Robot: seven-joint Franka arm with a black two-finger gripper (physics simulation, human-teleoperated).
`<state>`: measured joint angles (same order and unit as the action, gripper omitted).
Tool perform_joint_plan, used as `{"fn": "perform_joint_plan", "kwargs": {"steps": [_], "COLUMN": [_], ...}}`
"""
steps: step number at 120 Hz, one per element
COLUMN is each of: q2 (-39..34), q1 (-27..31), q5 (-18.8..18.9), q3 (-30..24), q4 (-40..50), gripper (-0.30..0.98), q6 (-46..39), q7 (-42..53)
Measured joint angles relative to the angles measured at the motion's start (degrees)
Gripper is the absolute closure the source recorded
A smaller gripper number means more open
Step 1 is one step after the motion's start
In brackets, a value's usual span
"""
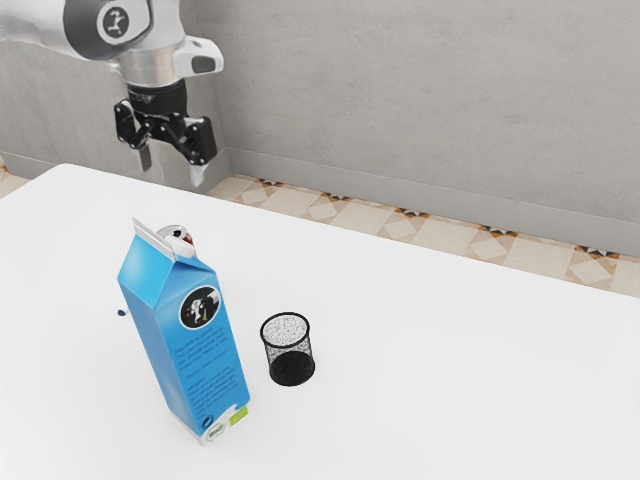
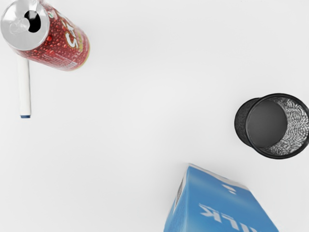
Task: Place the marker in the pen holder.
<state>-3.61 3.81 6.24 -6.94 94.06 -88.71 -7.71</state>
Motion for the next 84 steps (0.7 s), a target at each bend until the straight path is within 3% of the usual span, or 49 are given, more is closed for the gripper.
{"fn": "perform_joint_plan", "kwargs": {"steps": [22, 50, 84], "q2": [-0.81, -6.41, -2.96], "q1": [-0.88, 8.5, 14.64], "q5": [0.28, 0.3, 0.29], "q3": [0.94, 1.05, 1.14], "q4": [2.22, 18.09, 26.16], "gripper": [0.0, 0.0, 0.0], "q6": [-2.57, -8.77, -17.32], "q7": [-0.88, -2.55, -4.9]}}
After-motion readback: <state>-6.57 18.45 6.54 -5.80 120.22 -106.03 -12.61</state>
